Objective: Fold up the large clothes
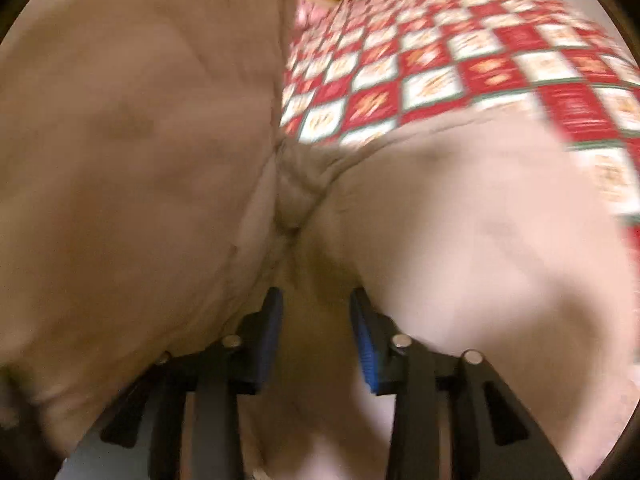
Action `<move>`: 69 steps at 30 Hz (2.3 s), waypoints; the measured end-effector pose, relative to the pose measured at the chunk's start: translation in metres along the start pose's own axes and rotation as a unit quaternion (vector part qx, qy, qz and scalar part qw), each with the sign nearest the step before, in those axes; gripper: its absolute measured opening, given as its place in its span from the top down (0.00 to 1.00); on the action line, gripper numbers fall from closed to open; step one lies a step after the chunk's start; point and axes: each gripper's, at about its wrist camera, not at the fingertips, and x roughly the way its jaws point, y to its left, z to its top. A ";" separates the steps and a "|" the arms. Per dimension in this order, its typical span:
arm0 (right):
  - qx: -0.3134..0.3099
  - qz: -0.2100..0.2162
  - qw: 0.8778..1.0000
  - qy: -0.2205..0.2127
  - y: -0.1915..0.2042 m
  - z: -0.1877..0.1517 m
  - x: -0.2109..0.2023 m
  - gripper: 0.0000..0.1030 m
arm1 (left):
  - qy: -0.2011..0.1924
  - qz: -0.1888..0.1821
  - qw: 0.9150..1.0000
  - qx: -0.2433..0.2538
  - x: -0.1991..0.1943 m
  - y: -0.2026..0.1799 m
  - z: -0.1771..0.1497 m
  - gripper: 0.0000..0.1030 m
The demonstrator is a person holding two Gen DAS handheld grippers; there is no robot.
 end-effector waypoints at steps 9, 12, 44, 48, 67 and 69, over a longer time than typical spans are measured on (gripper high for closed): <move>0.039 -0.102 0.984 -0.138 -0.088 -0.033 -0.139 0.58 | 0.093 -0.047 0.985 0.137 0.087 -0.095 -0.047 0.66; 0.035 -0.122 0.979 -0.161 -0.092 -0.030 -0.155 0.58 | 0.101 -0.047 0.980 0.165 0.098 -0.111 -0.060 0.62; -0.034 -0.038 0.985 -0.162 -0.108 -0.030 -0.050 0.48 | 0.097 -0.015 0.970 -0.223 0.096 0.094 0.040 0.42; -0.021 -0.030 0.984 -0.175 -0.112 -0.039 -0.054 0.48 | 0.136 0.030 0.971 -0.193 0.152 0.059 0.024 0.41; 0.005 -0.124 0.980 -0.156 -0.095 -0.042 -0.136 0.29 | 0.181 0.218 0.959 -0.024 0.204 0.013 -0.020 0.36; 0.012 -0.122 0.983 -0.138 -0.095 -0.047 -0.138 0.19 | 0.181 0.222 0.958 -0.020 0.204 0.011 -0.021 0.36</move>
